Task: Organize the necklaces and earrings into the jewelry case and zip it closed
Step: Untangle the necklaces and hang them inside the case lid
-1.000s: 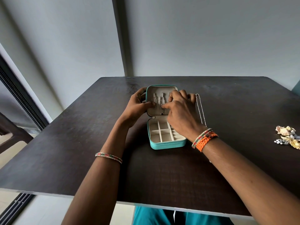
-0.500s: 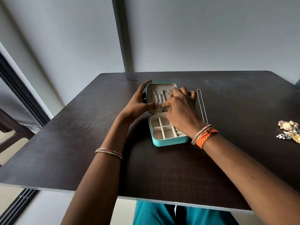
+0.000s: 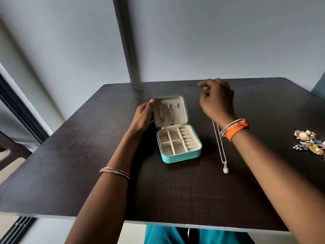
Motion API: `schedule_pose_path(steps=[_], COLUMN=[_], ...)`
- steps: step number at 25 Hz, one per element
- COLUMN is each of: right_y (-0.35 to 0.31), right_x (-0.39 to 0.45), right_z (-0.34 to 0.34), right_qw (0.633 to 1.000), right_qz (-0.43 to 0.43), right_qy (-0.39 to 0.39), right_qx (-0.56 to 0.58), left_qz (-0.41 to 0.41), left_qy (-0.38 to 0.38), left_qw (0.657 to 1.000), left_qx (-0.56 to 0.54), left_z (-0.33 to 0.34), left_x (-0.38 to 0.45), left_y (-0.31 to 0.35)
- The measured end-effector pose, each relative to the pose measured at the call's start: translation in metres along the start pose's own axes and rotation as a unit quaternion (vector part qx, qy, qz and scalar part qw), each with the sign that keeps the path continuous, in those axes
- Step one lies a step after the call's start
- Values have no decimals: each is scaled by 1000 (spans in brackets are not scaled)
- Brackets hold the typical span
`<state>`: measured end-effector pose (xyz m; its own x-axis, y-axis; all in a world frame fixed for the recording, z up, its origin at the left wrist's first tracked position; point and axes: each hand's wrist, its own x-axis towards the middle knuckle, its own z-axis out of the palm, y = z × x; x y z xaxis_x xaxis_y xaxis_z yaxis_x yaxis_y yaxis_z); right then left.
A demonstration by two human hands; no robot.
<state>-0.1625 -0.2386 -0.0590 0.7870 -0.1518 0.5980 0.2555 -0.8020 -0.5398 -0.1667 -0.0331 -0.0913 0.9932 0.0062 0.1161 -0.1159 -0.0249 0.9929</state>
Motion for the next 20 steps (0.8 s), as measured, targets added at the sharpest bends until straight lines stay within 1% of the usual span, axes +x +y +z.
schedule_pose_path(steps=[2,3,5,7,10,14,16,18,20], right_y=[39,55,78,87,91,96,94,87,72], right_x=[28,37,48,55,65,73,71,65,61], right_z=[4,7,15,22,33,47,48,41,21], right_qw=[994,988,980,976,974,967,964,968,974], right_qz=[92,116,131,122,111,107,93,98,124], right_qy=[-61,-96,-145,-176,-188,-200,-216,-213,-187], right_qx=[0,-15,-31,-33,-51,-115,-124,-91,-1], left_qz=[-4,-7,-9,-5,7,0,-11,-4,17], left_qy=[23,28,27,29,35,40,40,37,26], left_qw=[1000,1000,1000,1000,999,998,997,995,989], left_qx=[-1,-1,1,8,23,47,60,91,144], left_z=[-1,-2,-3,-1,3,10,12,13,12], left_x=[5,9,15,19,22,25,27,26,25], left_y=[-5,-6,-7,-8,-8,-3,-2,-1,5])
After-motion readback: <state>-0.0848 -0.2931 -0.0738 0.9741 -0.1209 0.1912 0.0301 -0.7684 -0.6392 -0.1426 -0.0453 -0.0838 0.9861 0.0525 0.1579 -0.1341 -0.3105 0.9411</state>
